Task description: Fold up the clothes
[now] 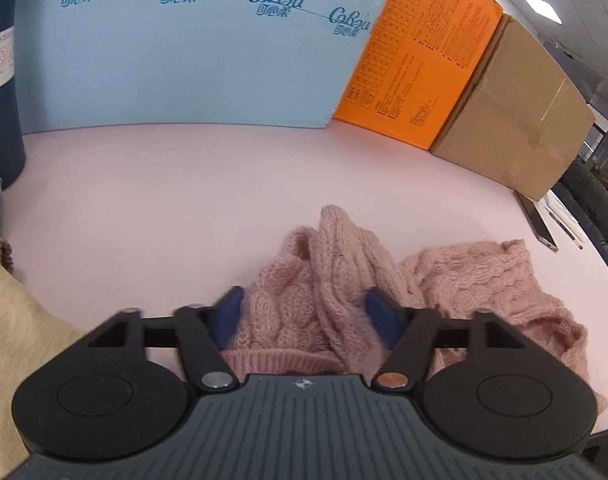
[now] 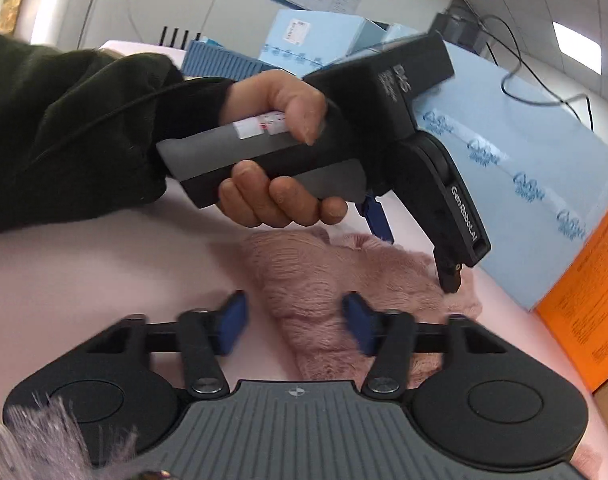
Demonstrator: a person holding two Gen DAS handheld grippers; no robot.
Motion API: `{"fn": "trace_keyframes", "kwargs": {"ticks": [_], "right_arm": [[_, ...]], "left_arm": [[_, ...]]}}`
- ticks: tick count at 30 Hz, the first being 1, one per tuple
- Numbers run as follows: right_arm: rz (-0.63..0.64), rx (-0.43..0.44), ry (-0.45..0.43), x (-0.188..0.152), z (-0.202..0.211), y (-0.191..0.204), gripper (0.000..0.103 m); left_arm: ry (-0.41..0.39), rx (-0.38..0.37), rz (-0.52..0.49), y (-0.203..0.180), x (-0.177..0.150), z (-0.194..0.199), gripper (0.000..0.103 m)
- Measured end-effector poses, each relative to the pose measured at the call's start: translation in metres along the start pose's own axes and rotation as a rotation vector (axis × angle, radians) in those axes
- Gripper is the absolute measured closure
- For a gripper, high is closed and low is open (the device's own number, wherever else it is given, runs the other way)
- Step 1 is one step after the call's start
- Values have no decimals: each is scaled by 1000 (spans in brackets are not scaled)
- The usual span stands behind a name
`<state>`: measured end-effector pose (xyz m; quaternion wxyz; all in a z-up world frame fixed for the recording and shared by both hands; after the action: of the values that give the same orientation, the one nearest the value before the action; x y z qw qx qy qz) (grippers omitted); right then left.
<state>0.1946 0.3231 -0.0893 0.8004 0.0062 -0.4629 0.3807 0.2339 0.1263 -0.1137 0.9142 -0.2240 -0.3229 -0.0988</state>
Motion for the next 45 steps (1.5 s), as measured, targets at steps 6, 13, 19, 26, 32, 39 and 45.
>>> {"fn": "trace_keyframes", "kwargs": {"ticks": [6,13,19,26,32,39,45], "right_arm": [[-288,89,-49,2,17,-33,85],[-645,96,-206,-25,80,-77,86],[-985,45,-356,-86,147,-113,87],[-1200,-62,-440,-154,208,-126,79],[-1046,-76,-413,-145,221,-120,40],[-1025,35,-387,-115,184,-113,19],[-1094,47,-337,-106,151,-113,14]], "left_arm": [[-34,-47,36,-25,13,21,87],[-56,-102,-68,-120,31,35,88],[-12,-190,-216,-236,24,0,88],[149,-242,-309,-319,-20,-69,88],[-55,-244,-278,-294,22,-3,58],[-210,88,-289,-187,52,54,15],[-96,113,-160,-123,39,15,15]]}}
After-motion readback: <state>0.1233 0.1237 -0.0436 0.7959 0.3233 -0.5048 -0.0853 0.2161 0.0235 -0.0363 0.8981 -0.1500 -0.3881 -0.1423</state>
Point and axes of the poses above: each gripper's, at about its wrist camera, not at the fingertips, and z roughly against the way its jaws point, y to its left, x to its top, the point moved 10 cm from there along -z, roughly the way its jaws point, and after that the axes turned 3 degrees about y, right-handed, at the moved point
